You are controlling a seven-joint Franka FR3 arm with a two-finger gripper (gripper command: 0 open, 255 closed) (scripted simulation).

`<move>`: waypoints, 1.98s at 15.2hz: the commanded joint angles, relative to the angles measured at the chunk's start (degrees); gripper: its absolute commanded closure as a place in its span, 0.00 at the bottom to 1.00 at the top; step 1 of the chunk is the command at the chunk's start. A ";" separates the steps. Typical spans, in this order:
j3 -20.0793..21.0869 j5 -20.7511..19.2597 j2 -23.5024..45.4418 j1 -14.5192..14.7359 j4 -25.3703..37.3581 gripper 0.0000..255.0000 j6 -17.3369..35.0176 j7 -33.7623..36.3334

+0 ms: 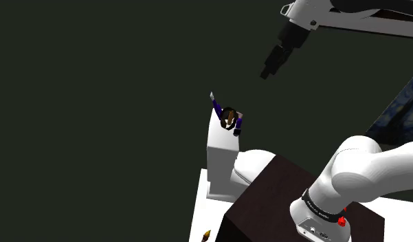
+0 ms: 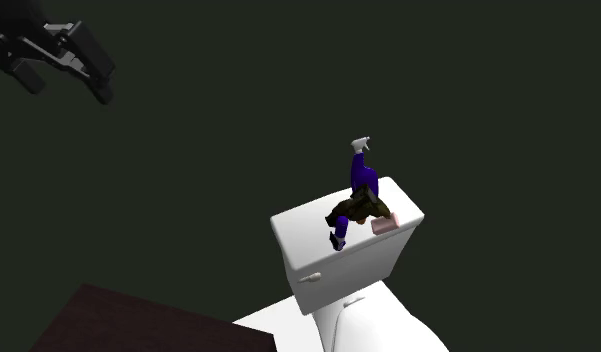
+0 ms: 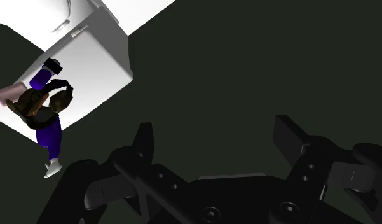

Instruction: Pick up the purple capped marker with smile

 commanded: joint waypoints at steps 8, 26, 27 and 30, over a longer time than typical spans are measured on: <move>-5.14 -2.60 3.60 -1.33 -7.84 0.00 11.01 -6.91; -21.07 -0.35 30.85 -0.82 -10.76 0.00 40.03 -28.26; -22.00 0.80 33.01 -0.50 -10.13 0.00 41.35 -29.98; -24.51 5.45 39.83 0.36 -7.70 0.00 44.79 -35.83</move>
